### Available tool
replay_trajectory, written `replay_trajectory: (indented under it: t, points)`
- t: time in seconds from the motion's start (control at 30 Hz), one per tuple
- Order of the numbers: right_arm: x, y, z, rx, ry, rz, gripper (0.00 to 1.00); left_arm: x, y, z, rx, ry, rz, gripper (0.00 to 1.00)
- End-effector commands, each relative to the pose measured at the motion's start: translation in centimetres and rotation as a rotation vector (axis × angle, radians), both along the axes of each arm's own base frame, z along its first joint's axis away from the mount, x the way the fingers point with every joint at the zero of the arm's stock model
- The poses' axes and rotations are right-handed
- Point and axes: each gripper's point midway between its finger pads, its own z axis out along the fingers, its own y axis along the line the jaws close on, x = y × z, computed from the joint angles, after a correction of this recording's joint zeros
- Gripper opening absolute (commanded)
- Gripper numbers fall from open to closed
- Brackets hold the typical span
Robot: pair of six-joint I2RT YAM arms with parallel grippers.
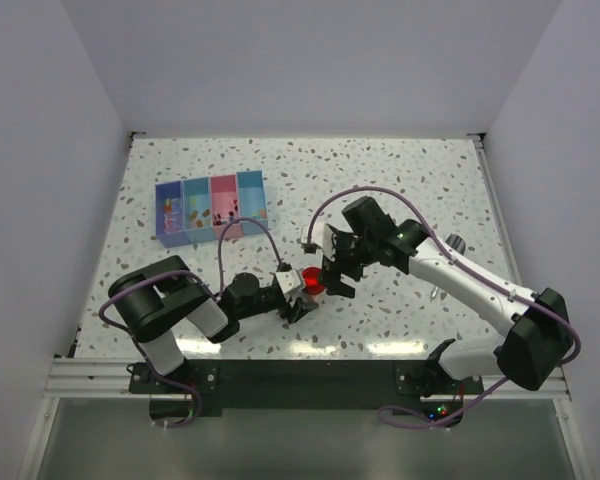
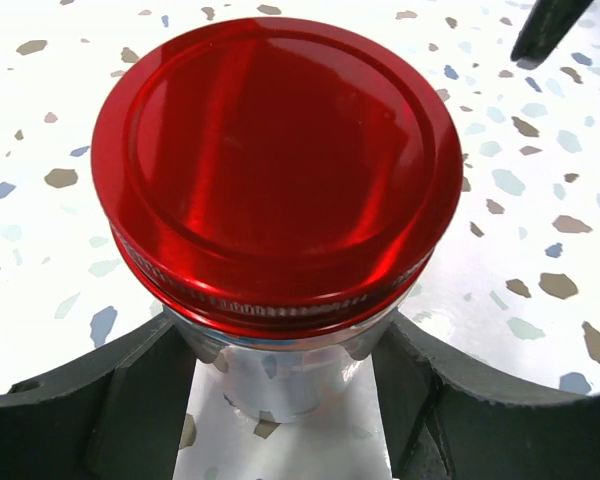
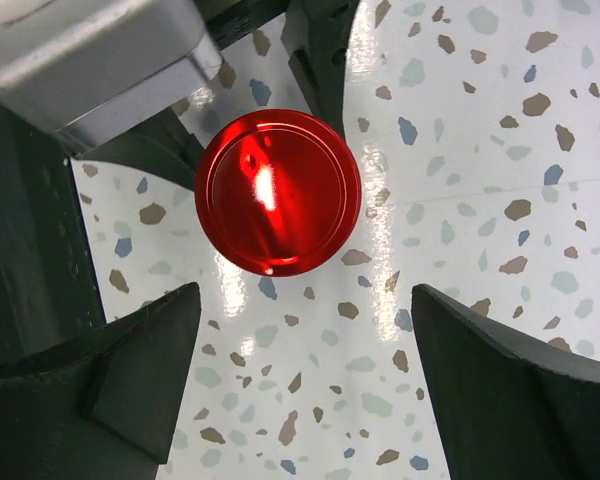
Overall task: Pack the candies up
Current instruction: Screw the bottle lid onto the packing bottle.
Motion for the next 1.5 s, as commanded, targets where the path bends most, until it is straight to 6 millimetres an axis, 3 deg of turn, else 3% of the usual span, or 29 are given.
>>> replay_trajectory:
  t: [0.0,0.3,0.57,0.83,1.13,1.23,1.37,1.47]
  points:
    - [-0.8,0.2,1.3,-0.005,-0.053,0.171,0.89,-0.3,-1.0,2.2,-0.064,-0.077,-0.078,0.42]
    - [-0.7,1.2,1.4,-0.004,-0.042,0.227,0.91,-0.8,-1.7,1.8,-0.037,-0.067,-0.143,0.42]
    - [-2.8,3.5,0.5,-0.013,0.030,0.340,0.91,-0.8,-2.2,1.6,-0.023,-0.061,-0.169,0.41]
    - [-2.9,3.4,-0.2,-0.039,0.035,0.360,0.88,-0.8,-2.1,1.6,-0.018,-0.061,-0.170,0.41]
    - [-2.8,2.7,-0.6,-0.057,0.014,0.324,0.77,-0.4,-2.0,1.6,-0.023,-0.051,-0.153,0.40]
    - [-2.7,2.5,-1.0,-0.069,0.006,0.307,0.69,-0.3,-2.1,1.6,-0.024,-0.047,-0.150,0.40]
    - [-2.9,2.1,-1.6,-0.084,0.015,0.276,0.51,0.0,-2.1,1.7,-0.035,-0.041,-0.126,0.39]
    - [-2.7,2.1,-1.7,-0.080,0.015,0.228,0.45,0.5,-1.8,2.0,-0.039,-0.047,-0.087,0.39]
